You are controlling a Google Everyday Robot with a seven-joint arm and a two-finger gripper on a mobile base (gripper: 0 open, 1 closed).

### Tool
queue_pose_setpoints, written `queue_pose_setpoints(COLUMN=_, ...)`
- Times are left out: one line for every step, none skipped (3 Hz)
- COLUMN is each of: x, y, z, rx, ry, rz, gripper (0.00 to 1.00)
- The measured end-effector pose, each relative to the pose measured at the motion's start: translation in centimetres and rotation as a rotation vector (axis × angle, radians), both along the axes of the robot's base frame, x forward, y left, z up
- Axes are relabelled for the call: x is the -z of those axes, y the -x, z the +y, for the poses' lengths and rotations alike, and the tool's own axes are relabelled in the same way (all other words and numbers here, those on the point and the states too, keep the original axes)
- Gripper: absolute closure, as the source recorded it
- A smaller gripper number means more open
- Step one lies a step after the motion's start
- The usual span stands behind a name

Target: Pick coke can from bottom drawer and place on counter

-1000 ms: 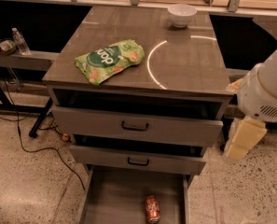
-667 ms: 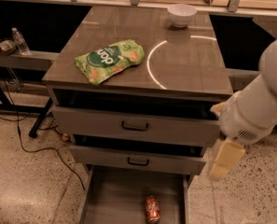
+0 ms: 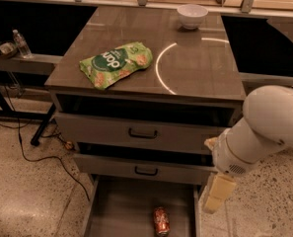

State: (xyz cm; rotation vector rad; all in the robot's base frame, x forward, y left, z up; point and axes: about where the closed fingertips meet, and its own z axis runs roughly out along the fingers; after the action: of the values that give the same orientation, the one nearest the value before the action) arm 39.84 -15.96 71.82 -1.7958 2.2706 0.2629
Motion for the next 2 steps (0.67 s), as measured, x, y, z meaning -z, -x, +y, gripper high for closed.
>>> queue_pose_setpoints(x=2.1, y=0.7, z=0.7, rx=0.022, ry=-0.021, rz=0.034, gripper=0.0)
queue_pose_setpoints(x=7.1, y=1.2, z=1.9, rx=0.057, ry=-0.05, rz=0.087, gripper=0.0)
